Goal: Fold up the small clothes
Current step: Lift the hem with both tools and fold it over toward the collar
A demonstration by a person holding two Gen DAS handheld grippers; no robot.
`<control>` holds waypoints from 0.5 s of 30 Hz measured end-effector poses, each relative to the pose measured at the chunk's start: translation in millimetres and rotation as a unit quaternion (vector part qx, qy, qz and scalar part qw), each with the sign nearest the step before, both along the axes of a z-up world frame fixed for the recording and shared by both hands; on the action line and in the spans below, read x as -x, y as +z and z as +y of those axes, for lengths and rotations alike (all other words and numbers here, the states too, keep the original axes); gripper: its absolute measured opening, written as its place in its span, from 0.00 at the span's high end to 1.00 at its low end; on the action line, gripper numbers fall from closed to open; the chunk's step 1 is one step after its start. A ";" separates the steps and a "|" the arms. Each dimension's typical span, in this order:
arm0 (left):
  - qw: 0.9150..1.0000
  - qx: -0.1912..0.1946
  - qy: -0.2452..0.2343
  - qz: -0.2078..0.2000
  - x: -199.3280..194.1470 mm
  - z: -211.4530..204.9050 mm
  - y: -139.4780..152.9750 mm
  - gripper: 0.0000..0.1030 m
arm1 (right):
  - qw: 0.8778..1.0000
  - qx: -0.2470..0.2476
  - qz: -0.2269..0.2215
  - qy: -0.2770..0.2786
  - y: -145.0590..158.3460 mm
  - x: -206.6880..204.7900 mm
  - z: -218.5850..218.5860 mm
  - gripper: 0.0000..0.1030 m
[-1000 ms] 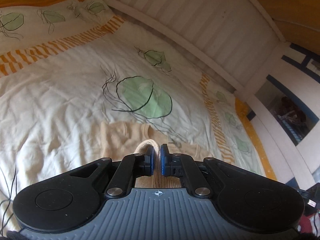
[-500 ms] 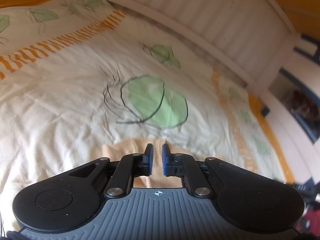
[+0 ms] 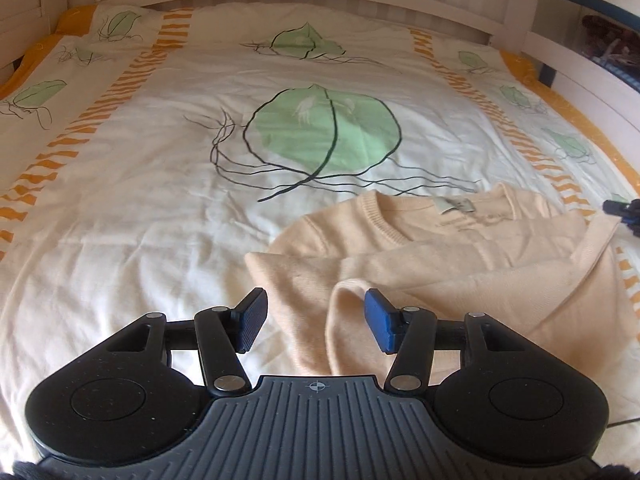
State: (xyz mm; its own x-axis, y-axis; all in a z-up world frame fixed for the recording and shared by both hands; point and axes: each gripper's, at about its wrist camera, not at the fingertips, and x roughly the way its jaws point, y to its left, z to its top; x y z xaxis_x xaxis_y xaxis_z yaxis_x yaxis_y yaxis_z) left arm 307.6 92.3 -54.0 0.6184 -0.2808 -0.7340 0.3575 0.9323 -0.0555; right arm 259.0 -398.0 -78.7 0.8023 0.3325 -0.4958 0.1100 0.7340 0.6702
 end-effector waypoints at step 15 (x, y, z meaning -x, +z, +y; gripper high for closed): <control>0.986 -0.117 -0.117 -0.018 5.1 -33.4 -20.7 0.50 | 0.999 0.043 -0.008 0.010 11.7 -0.3 3.0 0.69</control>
State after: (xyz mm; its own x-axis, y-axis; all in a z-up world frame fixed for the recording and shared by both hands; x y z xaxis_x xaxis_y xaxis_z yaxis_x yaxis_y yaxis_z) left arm 302.5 58.9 -74.7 0.5840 -0.2448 -0.7739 0.5627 0.8093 0.1686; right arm 259.3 -395.0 -66.9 0.8042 0.3049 -0.5102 0.0850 0.7907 0.6063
